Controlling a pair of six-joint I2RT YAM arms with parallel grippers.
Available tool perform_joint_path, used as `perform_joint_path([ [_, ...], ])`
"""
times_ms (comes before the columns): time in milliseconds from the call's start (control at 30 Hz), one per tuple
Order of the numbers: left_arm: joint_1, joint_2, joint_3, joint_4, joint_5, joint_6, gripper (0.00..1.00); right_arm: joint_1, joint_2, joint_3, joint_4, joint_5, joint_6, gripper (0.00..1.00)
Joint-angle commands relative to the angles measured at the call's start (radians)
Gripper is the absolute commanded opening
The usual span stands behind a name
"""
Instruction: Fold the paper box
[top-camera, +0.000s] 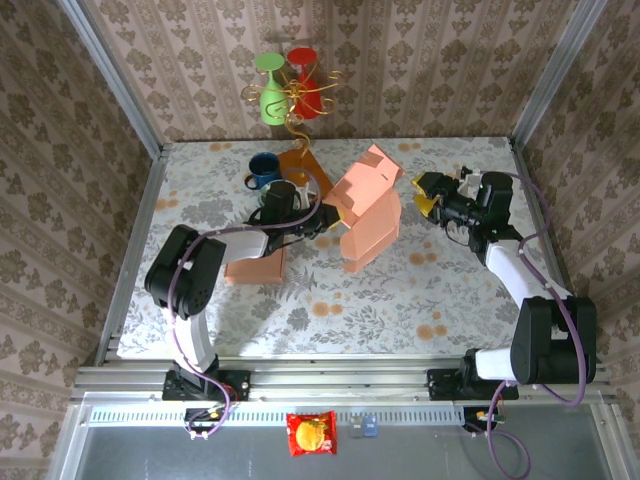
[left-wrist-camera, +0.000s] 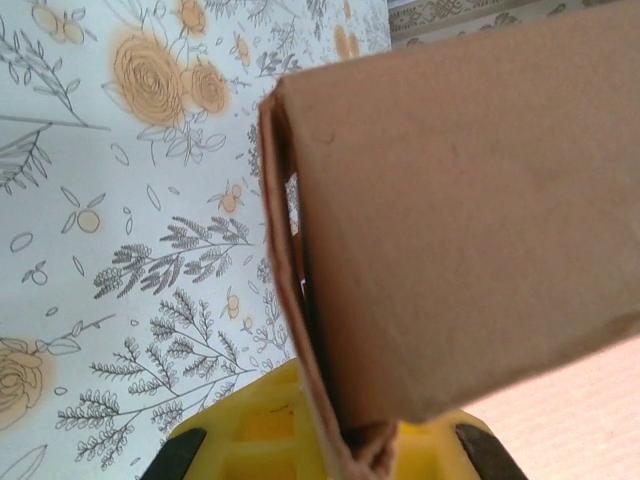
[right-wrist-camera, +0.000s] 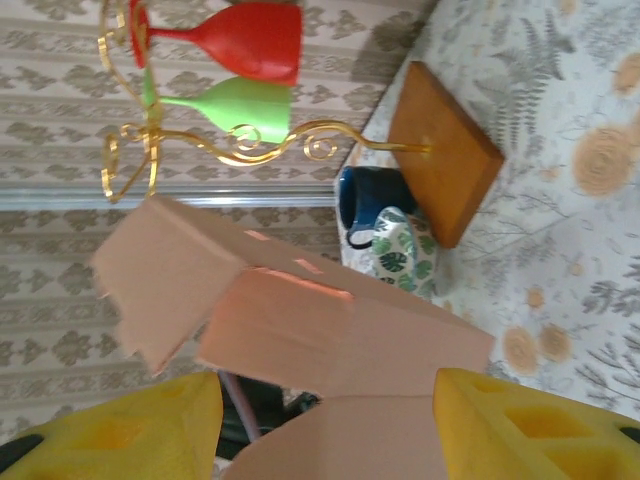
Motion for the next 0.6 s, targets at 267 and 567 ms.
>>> perform_joint_path([
  [267, -0.005, 0.041, 0.055, 0.108, 0.078, -0.119, 0.0, 0.041, 0.078, 0.012, 0.129, -0.057, 0.028, 0.6],
  [567, -0.015, 0.048, 0.059, 0.106, 0.096, -0.126, 0.0, 0.071, 0.131, 0.074, 0.139, -0.048, 0.028, 0.61],
])
